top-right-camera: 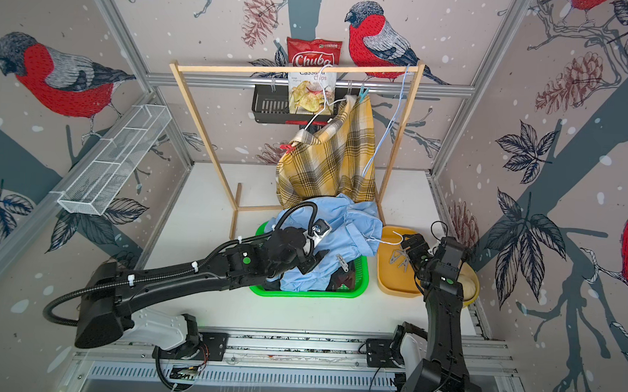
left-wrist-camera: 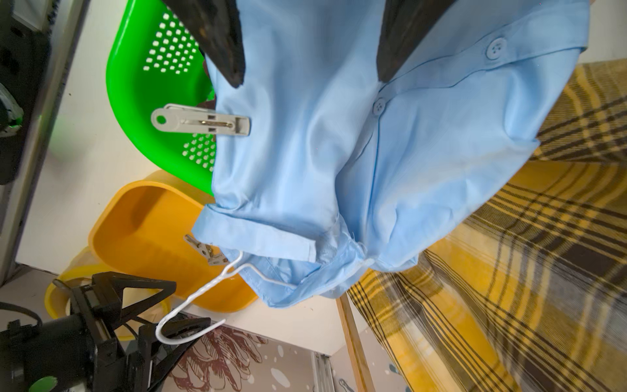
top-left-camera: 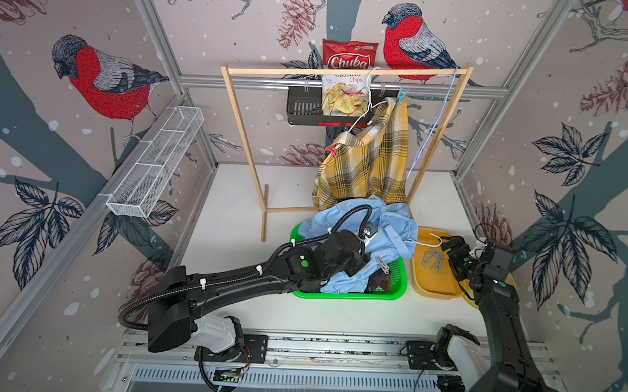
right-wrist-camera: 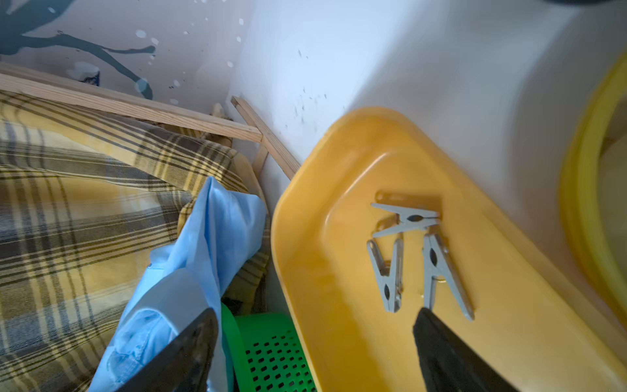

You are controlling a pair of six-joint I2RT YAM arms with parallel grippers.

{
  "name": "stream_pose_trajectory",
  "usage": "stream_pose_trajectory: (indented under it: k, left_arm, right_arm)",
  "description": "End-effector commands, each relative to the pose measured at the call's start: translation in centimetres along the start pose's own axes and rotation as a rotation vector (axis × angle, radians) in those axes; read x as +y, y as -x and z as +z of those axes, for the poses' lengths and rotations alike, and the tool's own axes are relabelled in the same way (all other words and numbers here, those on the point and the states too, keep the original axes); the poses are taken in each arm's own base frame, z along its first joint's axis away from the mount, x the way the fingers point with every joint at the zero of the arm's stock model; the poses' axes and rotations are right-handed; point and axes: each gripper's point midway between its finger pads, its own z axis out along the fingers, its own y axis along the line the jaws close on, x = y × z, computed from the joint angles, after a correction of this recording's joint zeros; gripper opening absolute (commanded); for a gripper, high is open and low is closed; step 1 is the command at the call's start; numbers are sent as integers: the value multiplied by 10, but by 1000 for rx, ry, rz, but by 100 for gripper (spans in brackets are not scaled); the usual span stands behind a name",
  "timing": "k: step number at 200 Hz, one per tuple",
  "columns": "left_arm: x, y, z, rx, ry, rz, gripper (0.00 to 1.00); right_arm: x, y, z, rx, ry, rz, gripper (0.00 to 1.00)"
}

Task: Remove the clothespins securing long-sleeve shirts to the hanger
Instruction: Place the clamp in the storage box, then adjust the storage box at the center of the board.

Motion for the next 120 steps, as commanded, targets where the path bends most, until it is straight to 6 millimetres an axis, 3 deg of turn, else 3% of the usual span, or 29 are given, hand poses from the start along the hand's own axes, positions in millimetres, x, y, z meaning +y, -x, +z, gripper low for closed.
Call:
stream_pose_trajectory:
  k: [1, 36, 70, 95, 120]
  left_arm:
    - [-1, -2, 5, 38, -113, -80, 62]
    - [-8, -18, 35, 153, -201, -113, 58]
    - [-18, -34, 58, 236, -233, -139, 31]
    - [-9, -33, 58, 220, -179, -143, 0]
    - [8, -26, 47, 165, -93, -147, 0]
  right_arm:
    - [-12, -9, 4, 44, -48, -2, 91]
    - [-19, -12, 9, 44, -49, 10, 91]
    - [-23, -16, 16, 70, -55, 9, 92]
    - [-16, -21, 27, 78, -30, -35, 91]
    - [11, -21, 40, 61, 32, -97, 92]
